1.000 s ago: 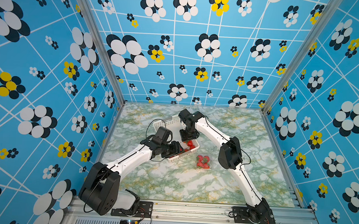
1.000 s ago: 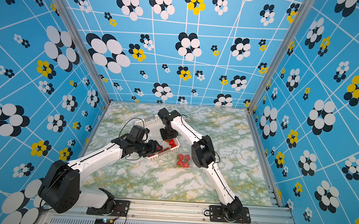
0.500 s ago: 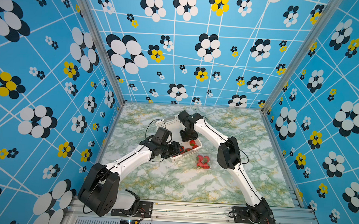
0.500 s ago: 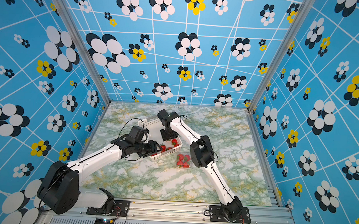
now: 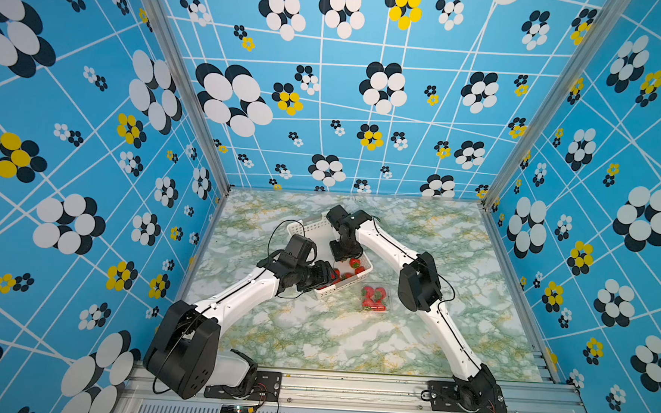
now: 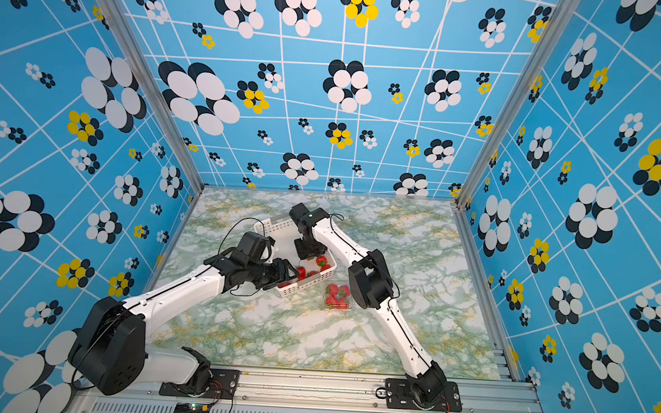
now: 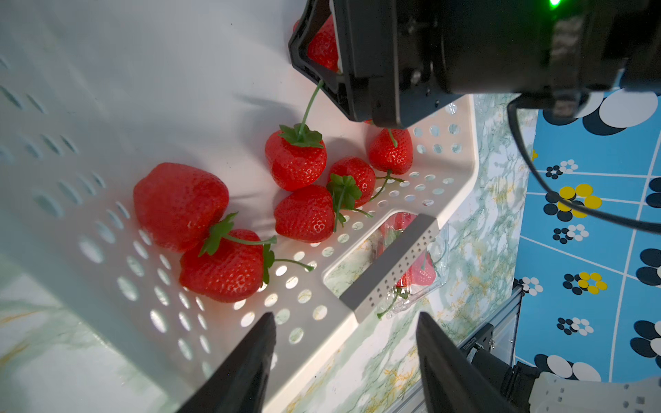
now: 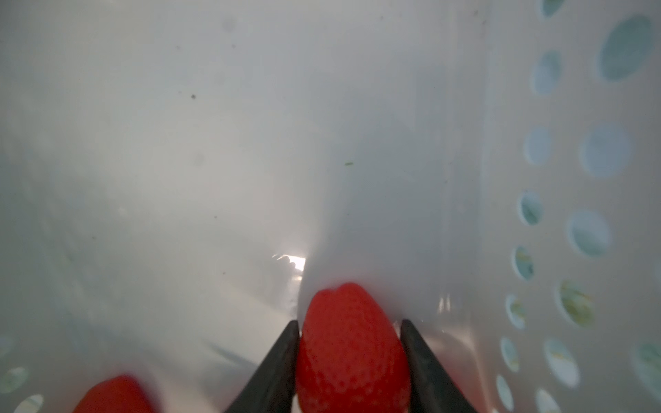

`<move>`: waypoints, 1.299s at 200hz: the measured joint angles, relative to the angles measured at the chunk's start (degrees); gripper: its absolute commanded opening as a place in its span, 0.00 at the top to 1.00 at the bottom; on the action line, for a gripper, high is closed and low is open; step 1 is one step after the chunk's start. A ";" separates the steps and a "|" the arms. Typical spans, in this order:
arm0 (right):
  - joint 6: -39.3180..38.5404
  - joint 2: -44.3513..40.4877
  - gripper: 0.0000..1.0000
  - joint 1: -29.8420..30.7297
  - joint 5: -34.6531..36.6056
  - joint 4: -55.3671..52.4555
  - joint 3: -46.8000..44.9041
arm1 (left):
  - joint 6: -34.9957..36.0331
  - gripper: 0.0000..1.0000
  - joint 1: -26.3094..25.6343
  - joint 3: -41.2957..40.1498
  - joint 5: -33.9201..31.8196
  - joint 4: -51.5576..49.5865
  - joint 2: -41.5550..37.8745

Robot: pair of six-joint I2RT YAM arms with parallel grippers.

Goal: Pack strawberries into containers
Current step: Pick up the strawberry from the basket, then place the strawberry in the packing box.

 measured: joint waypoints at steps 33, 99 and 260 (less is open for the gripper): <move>-0.17 0.09 0.63 0.00 -0.13 0.22 0.02 | 0.02 0.36 0.04 -0.09 0.00 0.42 0.00; -0.20 -1.31 0.71 0.00 0.63 2.14 -0.79 | 0.02 0.36 0.04 -0.11 -0.02 0.81 0.02; 5.84 -46.60 0.70 -12.26 5.84 20.17 -57.46 | 3.93 0.36 -3.41 17.55 -0.07 0.68 13.16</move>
